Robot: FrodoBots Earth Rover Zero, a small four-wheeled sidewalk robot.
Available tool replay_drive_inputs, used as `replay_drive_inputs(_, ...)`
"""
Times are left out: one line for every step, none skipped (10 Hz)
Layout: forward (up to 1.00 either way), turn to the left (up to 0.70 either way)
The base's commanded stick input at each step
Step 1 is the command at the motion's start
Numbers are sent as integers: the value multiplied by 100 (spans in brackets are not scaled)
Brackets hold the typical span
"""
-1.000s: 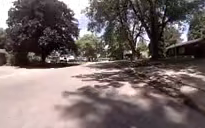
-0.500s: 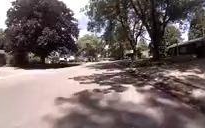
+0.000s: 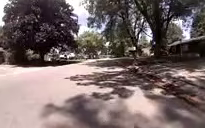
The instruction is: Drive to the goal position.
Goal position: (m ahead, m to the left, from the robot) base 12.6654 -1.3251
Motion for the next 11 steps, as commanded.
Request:
replay_drive_inputs(70,0)
replay_drive_inputs(70,0)
replay_drive_inputs(70,0)
replay_drive_inputs(70,0)
replay_drive_inputs(70,0)
replay_drive_inputs(70,0)
replay_drive_inputs(70,0)
replay_drive_inputs(70,0)
replay_drive_inputs(70,0)
replay_drive_inputs(70,0)
replay_drive_inputs(70,0)
